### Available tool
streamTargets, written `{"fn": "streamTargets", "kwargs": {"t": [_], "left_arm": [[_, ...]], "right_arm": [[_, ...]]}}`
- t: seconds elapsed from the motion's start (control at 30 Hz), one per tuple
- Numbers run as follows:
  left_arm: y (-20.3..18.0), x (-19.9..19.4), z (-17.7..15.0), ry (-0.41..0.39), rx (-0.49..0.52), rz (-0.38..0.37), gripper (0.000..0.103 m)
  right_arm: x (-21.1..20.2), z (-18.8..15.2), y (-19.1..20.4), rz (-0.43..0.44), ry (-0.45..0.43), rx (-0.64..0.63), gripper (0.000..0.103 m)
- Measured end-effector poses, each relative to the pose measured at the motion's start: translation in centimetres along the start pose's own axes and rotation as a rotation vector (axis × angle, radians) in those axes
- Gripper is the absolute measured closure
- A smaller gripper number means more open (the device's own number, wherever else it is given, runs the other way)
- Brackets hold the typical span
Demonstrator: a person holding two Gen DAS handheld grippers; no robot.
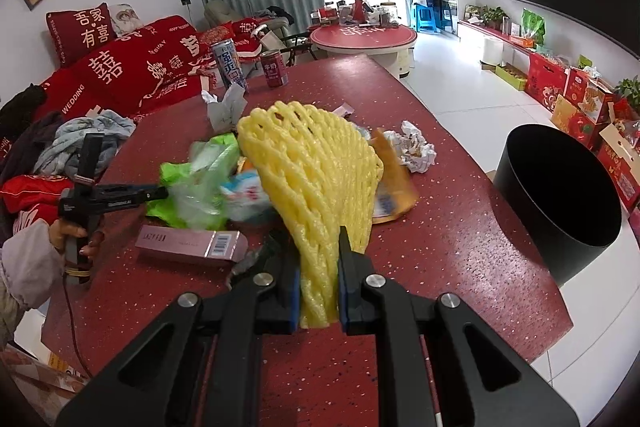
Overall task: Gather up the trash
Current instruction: 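Grasp the green plastic bag with the left tool and lift it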
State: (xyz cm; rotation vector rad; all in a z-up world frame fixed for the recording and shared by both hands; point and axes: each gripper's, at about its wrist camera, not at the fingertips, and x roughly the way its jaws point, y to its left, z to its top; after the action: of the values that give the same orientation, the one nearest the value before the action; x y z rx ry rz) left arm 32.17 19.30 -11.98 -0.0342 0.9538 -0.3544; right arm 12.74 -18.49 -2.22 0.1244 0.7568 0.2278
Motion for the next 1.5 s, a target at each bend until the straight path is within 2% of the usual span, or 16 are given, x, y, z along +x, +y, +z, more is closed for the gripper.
{"fn": "streamTargets", "kwargs": {"t": [0.1,0.3,0.47,0.63,0.73,0.8,0.87,1.0,1.1,1.3,1.5], "left_arm": [[0.4,-1.8,-0.6,-0.052,-0.024,0.017,0.001],[1.7,-8.3,-0.9,-0.196,-0.111,0.007,0.001],[0.4,-13.5,-1.0,-0.283,-0.104,0.022,0.001],[-1.3,-16.1,-1.2,-0.326,-0.081,0.018,0.001],[-2.4,-17.1,-1.9,-0.335,-0.108,0.073,0.001],[-2.5,-17.8,-3.0,-0.357,-0.147,0.178,0.001],[-2.1,-18.6,-4.2,-0.378,-0.188,0.228,0.001],[-1.9,-19.2,-6.0,-0.353,-0.222,0.284,0.0],[-1.9,-19.0,-6.7,-0.32,-0.226,0.289,0.0],[-5.7,-16.5,-4.9,-0.298,-0.171,0.196,0.0],[-9.2,-13.9,-2.7,-0.274,-0.119,0.14,0.0]], "right_arm": [[-0.2,0.0,0.2,0.005,-0.004,-0.009,0.088],[-0.8,0.0,0.5,0.024,-0.024,-0.015,0.088],[-1.6,0.2,0.7,0.041,-0.046,-0.024,0.088],[-2.1,0.1,0.7,0.059,-0.06,-0.024,0.088],[-2.2,0.0,0.6,0.075,-0.065,-0.019,0.088],[-2.2,-0.1,0.5,0.087,-0.066,-0.015,0.088],[-2.1,-0.2,0.4,0.099,-0.066,-0.013,0.088],[-1.8,-0.5,0.6,0.124,-0.056,-0.019,0.088],[-1.6,-0.6,0.6,0.136,-0.052,-0.018,0.088],[-1.5,-0.8,0.1,0.145,-0.044,0.0,0.088],[-2.2,-1.0,-0.8,0.134,-0.047,0.028,0.088]]}}
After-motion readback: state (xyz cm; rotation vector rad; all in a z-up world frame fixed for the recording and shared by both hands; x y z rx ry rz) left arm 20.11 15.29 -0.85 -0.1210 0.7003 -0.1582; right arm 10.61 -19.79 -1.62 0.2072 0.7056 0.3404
